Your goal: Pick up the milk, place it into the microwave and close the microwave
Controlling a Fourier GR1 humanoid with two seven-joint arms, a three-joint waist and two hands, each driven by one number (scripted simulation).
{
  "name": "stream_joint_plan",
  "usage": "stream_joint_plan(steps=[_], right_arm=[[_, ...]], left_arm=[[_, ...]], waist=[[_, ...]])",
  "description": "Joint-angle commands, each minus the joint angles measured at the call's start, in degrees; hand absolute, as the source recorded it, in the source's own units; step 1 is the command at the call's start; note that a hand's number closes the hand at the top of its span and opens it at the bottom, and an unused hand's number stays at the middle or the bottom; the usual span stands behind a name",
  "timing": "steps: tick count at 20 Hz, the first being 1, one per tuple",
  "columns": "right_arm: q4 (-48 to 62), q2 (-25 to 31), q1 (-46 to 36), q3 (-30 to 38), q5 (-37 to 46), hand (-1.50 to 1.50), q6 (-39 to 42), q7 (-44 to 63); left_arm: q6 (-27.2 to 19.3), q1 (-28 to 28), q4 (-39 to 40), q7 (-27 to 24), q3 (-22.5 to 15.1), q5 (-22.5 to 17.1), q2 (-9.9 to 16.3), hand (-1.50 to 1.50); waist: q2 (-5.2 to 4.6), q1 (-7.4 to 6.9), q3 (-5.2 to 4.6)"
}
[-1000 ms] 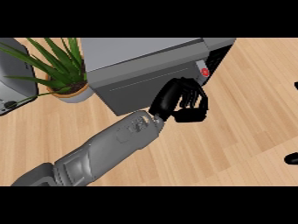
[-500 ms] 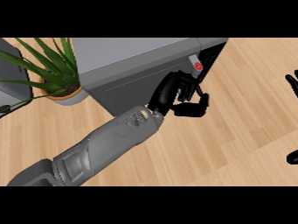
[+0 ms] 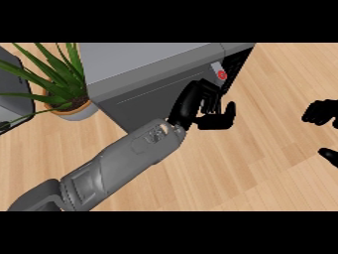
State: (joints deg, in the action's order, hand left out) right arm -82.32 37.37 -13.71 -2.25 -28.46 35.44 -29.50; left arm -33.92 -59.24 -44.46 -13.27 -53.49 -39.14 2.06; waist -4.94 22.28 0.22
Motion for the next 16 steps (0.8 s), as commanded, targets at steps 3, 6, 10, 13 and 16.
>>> stream_joint_plan(steps=[3, 6, 10, 13, 16], right_arm=[[-5.22, 0.99, -1.58, -3.52, -0.13, 1.50, 6.67, -1.68], [-7.34, 1.19, -1.95, -4.48, -0.38, 1.50, 6.30, -0.33], [-9.71, 1.21, -1.84, -5.35, -1.39, 1.50, 6.10, 0.91], [-11.68, 1.17, -1.10, -6.54, -1.55, 1.50, 6.01, 1.90], [-13.02, 1.37, -1.48, -7.02, -2.17, 1.50, 6.06, 2.76]], left_arm=[[0.18, -5.81, 1.33, -0.90, 1.08, -0.83, -1.95, 1.50], [-1.04, -5.41, 1.51, -1.04, 0.61, -1.41, -1.94, 1.50], [-1.53, -5.33, 1.57, -1.45, 0.68, -2.22, -1.92, 1.50], [-2.54, -5.09, 1.35, -1.76, 0.63, -2.74, -1.90, 1.50], [-3.38, -5.01, 1.47, -2.31, 0.30, -2.85, -1.89, 1.50]], waist=[[0.28, 1.60, 0.12], [0.20, 2.42, 0.13], [0.10, 2.96, 0.14], [0.32, 3.79, 0.14], [0.07, 3.77, 0.14]])
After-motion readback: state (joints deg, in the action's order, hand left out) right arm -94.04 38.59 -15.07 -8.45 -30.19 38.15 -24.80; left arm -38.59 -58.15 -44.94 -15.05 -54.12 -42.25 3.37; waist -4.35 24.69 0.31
